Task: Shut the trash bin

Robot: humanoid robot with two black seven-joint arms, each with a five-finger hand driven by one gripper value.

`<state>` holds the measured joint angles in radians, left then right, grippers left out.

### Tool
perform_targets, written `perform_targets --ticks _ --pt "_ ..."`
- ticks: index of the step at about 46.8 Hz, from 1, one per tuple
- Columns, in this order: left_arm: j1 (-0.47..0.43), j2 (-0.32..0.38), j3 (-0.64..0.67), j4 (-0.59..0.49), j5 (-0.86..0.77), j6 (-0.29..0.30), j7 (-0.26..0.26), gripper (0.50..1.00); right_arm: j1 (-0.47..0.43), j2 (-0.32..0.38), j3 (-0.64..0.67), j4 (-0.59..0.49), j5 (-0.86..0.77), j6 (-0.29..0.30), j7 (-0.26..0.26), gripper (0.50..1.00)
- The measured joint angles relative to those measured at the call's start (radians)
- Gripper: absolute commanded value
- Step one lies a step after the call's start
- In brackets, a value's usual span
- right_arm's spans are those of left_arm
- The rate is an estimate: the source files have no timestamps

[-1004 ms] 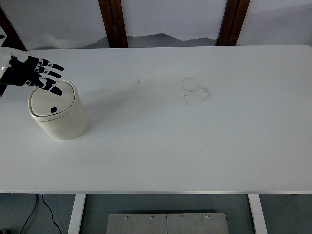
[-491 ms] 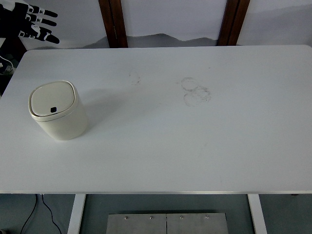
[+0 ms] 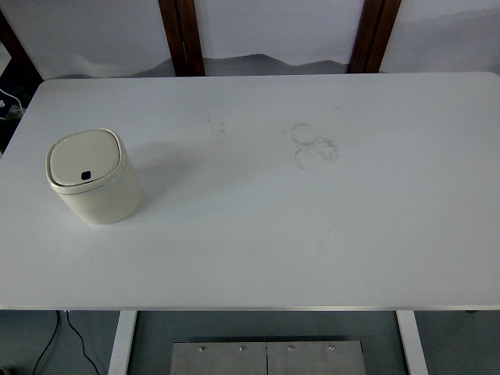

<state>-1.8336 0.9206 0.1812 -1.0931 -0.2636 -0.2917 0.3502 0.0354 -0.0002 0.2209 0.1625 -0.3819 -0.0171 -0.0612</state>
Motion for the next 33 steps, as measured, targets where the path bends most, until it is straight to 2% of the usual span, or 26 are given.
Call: perform_targets --ticks 9,19,28,33 --pt "0.083 -0.021 -0.134 0.065 -0.013 0.003 -0.001 1.000 -0.002 0.000 0.000 0.000 0.000 0.000 0.000 0.995" --pt "0.178 -0.025 -0.285 0.119 -0.134 -0.008 -0.006 1.000 -0.003 0.000 0.000 0.000 0.000 0.000 0.000 0.995" --pt "0.304 -0.025 -0.451 0.156 -0.142 -0.009 -0.072 1.000 -0.006 0.000 0.000 0.000 0.000 0.000 0.000 0.995" --pt "0.379 -0.026 -0.541 0.176 -0.143 -0.009 -0.084 1.000 -0.006 0.000 0.000 0.000 0.000 0.000 0.000 0.995"
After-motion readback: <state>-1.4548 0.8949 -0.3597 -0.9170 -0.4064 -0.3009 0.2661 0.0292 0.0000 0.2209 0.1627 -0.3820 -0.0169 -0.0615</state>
